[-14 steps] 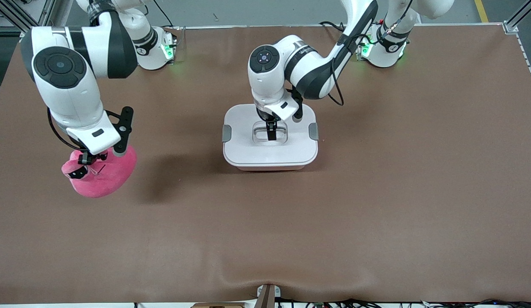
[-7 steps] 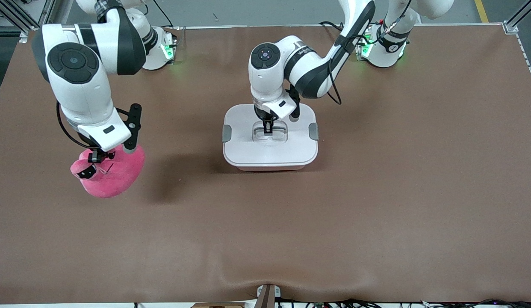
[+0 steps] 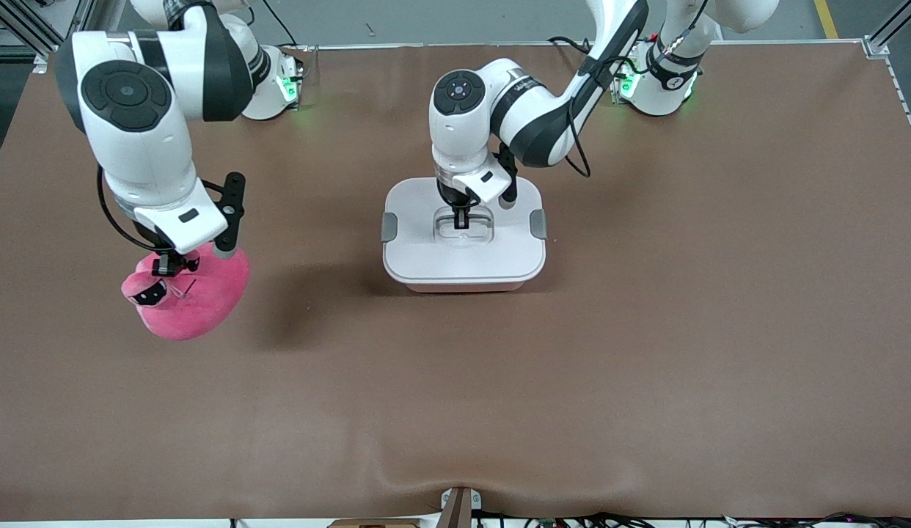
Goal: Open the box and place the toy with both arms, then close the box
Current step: 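Lift the plush with the right gripper while the left gripper lifts the lid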
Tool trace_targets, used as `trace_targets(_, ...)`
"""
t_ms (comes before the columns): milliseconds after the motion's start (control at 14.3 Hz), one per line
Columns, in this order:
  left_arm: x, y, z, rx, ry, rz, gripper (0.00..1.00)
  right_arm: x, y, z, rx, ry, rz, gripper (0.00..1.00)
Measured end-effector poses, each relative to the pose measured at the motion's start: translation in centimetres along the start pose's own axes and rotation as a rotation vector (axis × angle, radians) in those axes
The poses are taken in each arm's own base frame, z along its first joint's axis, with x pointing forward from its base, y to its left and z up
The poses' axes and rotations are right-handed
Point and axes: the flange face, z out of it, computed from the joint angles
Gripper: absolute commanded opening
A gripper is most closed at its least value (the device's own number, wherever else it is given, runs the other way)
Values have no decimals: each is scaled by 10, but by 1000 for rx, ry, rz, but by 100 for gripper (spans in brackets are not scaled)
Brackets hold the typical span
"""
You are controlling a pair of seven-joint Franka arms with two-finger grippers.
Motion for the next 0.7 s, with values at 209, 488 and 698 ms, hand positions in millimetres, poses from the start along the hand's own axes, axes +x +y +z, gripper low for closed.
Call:
trace_targets(209,1,0,-5,-5,-5,-1,0,8,-2,-6,-7,2,-16,0)
trace_targets(488,5,0,-32,-14,-17,-4,0,26,-6,-18,-27,6,-45,0)
trace_targets(698,9,-3,-45,-12,-14,-5,0,51,-15,-39,-47,-14,-87,0)
